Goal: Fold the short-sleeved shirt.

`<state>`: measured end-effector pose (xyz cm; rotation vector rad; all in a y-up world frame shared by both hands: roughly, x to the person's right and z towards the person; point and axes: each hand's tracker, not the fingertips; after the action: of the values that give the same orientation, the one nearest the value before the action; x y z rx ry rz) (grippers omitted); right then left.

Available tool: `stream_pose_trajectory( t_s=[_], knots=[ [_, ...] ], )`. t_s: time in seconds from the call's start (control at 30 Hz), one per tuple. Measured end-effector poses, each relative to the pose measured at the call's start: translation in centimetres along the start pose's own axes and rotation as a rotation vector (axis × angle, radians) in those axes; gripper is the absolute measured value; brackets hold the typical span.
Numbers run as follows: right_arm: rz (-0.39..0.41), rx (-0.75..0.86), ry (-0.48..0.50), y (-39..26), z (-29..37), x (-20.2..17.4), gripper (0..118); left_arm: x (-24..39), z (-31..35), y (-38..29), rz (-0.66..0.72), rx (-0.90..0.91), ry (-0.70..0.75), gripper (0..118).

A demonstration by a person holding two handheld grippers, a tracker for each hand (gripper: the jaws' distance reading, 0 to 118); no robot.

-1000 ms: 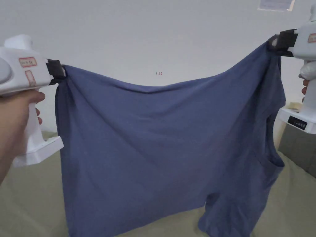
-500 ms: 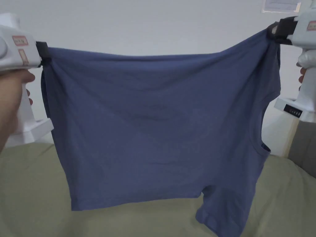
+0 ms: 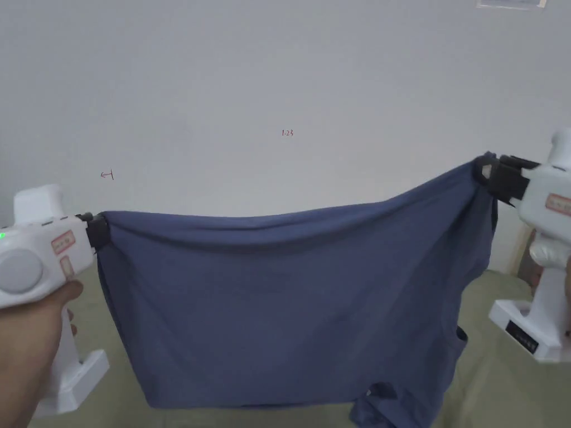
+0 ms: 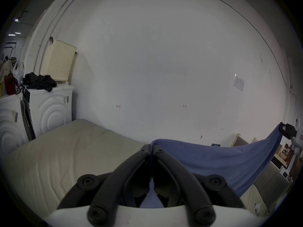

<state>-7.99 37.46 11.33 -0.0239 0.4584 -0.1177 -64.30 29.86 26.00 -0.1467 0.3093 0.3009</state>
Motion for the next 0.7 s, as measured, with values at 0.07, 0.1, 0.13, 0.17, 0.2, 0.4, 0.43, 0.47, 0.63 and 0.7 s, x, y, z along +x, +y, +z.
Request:
stream_pose_trajectory(
  t_s=[0.07, 0.1, 0.13, 0.17, 0.2, 0.4, 0.43, 0.47, 0.63, 0.7],
  knots=[
    [-0.001, -0.038, 0.038, -2.4, 4.0, -0.3, 1, -0.3, 4.5, -2.9, -0.035, 0.034, -0.004, 0],
    [-0.001, -0.039, 0.043, -3.6, 6.3, -0.5, 1, -0.9, 6.1, -3.9, -0.028, 0.017, -0.014, 0],
    [-0.006, -0.063, 0.052, -5.1, 8.5, -0.7, 1, -1.6, 7.8, -5.3, 0.008, -0.02, -0.05, 0],
    [-0.019, -0.084, 0.052, -6.7, 10.3, -0.8, 1, -2.1, 9.1, -6.6, 0.019, -0.045, -0.054, 0],
    [-0.031, -0.116, 0.057, -8.6, 12.5, -0.9, 1, -3.3, 10.4, -8.7, 0.028, -0.047, -0.043, 0],
    [0.027, -0.423, 0.036, -24.3, 24.8, -1.5, 1, -4.5, 20.9, -21.8, -0.096, -0.333, -0.029, 0],
    [0.009, -0.495, 0.014, -27.1, 26.3, -1.5, 1, -5.6, 21.1, -24.3, -0.083, -0.408, -0.023, 0],
    [-0.003, -0.562, 0.001, -29.8, 27.4, -1.3, 1, -6.7, 20.9, -26.6, -0.077, -0.446, -0.019, 0],
    [0.057, -0.778, -0.045, -37.0, 31.3, -1.5, 1, -7.6, 23.2, -31.3, -0.249, -0.645, 0.012, 0],
    [0.041, -0.767, -0.048, -37.7, 31.8, -1.1, 2, -8.3, 23.2, -31.7, -0.228, -0.663, 0.009, 2]
  ],
)
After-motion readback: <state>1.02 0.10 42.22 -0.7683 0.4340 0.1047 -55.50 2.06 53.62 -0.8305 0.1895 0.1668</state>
